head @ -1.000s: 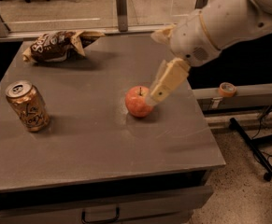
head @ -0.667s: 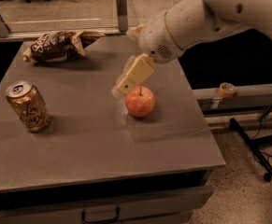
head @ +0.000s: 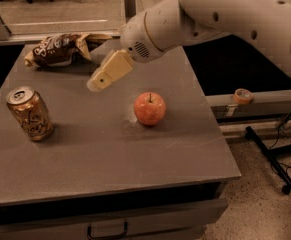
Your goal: Move brown chip bag near apple
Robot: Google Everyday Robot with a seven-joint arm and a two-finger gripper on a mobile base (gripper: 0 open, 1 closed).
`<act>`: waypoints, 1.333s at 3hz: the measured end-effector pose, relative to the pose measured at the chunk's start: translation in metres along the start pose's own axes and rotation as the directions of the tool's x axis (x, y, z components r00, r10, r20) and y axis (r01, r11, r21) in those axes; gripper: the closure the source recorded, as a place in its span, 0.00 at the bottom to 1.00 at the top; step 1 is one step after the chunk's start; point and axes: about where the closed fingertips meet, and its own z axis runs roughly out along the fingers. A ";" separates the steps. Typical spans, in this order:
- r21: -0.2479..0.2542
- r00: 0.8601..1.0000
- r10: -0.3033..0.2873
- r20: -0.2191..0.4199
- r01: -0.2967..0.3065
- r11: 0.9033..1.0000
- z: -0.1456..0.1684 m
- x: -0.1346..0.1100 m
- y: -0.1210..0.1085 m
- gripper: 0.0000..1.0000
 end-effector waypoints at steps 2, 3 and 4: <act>0.045 1.000 0.008 0.013 -0.008 0.999 0.016 0.001 -0.013 0.00; 0.114 0.996 0.062 0.058 -0.068 0.991 0.053 0.005 -0.044 0.00; 0.155 0.987 0.122 0.105 -0.138 0.978 0.087 0.008 -0.076 0.00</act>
Offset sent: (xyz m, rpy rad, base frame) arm 0.0799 0.0286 -0.0310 0.0768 -0.0913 -0.1907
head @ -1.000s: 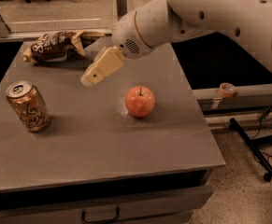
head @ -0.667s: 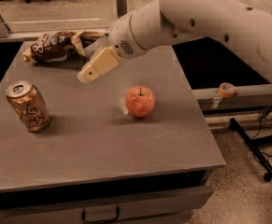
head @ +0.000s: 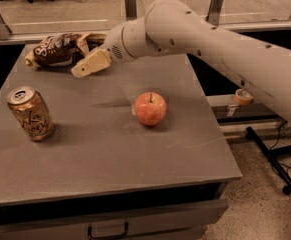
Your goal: Move brown chip bag near apple
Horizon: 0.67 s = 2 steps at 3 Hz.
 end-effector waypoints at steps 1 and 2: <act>0.023 0.999 0.041 0.023 -0.041 0.999 0.027 0.001 -0.021 0.00; 0.054 0.998 0.035 0.053 -0.038 0.998 0.045 -0.002 -0.046 0.00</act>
Offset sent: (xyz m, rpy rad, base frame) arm 0.0989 0.0116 -0.0069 0.0832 -0.0665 -0.0877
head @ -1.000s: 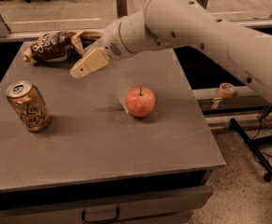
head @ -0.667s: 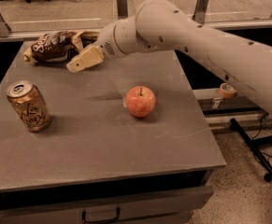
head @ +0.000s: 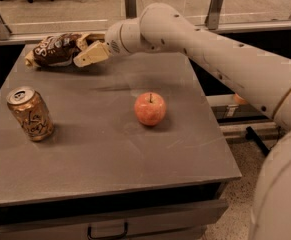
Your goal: Move brown chip bag near apple
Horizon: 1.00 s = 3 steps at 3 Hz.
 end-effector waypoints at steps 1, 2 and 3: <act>0.017 0.999 -0.035 0.021 0.035 0.999 0.013 -0.009 -0.021 0.19; -0.013 0.998 -0.056 0.016 0.056 0.998 0.033 -0.006 -0.024 0.41; -0.059 0.997 -0.078 0.007 0.079 0.995 0.049 -0.008 -0.017 0.64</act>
Offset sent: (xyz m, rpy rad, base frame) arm 0.0549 0.0271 -0.0174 -0.0371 -0.0409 0.0809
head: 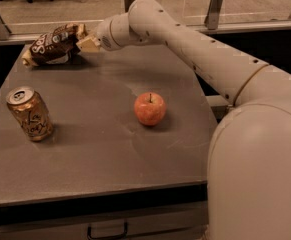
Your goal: Move brown chip bag near apple
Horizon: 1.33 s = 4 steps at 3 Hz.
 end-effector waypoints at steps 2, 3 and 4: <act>0.003 1.000 0.022 0.001 -0.022 1.000 -0.005 0.004 0.004 1.00; 0.054 1.000 0.018 -0.011 -0.017 0.998 -0.036 0.002 -0.004 1.00; 0.087 0.998 0.032 -0.055 -0.028 0.996 -0.091 0.002 -0.010 1.00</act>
Offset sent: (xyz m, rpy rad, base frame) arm -0.0083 -0.0255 0.0050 0.0412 0.0030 -0.0720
